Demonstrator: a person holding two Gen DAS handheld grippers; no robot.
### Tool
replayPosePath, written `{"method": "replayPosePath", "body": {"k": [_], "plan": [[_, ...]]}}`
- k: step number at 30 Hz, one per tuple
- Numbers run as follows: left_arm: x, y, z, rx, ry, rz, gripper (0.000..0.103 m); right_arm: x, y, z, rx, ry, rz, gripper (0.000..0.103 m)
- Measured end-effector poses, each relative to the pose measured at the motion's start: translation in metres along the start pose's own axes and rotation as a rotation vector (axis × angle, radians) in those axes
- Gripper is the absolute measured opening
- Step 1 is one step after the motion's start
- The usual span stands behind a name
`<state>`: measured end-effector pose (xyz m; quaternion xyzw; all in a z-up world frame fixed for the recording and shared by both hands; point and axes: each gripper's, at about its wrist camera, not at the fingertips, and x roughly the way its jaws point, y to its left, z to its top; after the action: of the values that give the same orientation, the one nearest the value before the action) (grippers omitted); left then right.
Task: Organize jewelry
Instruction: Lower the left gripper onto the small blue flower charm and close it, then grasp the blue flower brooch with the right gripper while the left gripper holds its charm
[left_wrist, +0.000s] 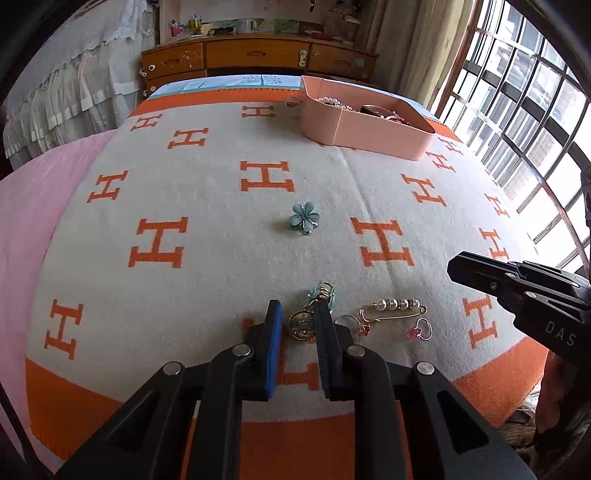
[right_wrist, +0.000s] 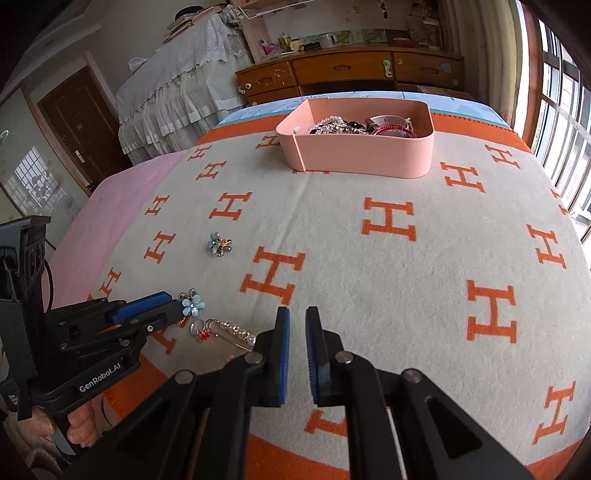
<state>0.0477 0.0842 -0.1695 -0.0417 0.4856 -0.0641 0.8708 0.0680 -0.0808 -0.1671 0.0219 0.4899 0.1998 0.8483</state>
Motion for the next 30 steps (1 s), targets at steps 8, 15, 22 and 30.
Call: {"method": "replayPosePath", "body": {"k": [8,15,22,30], "plan": [[0.007,-0.010,0.009,0.026,0.011,-0.003,0.016,0.008,0.002,-0.004,-0.029,0.020,0.006,0.009],[0.014,-0.023,0.014,0.086,0.020,-0.008,0.016,0.008,-0.002,-0.003,-0.018,0.020,0.008,0.009],[0.018,-0.026,0.020,0.142,0.006,-0.014,0.017,0.011,-0.001,-0.004,-0.026,0.026,0.010,0.009],[0.021,-0.024,0.025,0.179,-0.008,-0.020,0.024,0.013,-0.002,-0.004,-0.024,0.030,0.015,0.009]]}}
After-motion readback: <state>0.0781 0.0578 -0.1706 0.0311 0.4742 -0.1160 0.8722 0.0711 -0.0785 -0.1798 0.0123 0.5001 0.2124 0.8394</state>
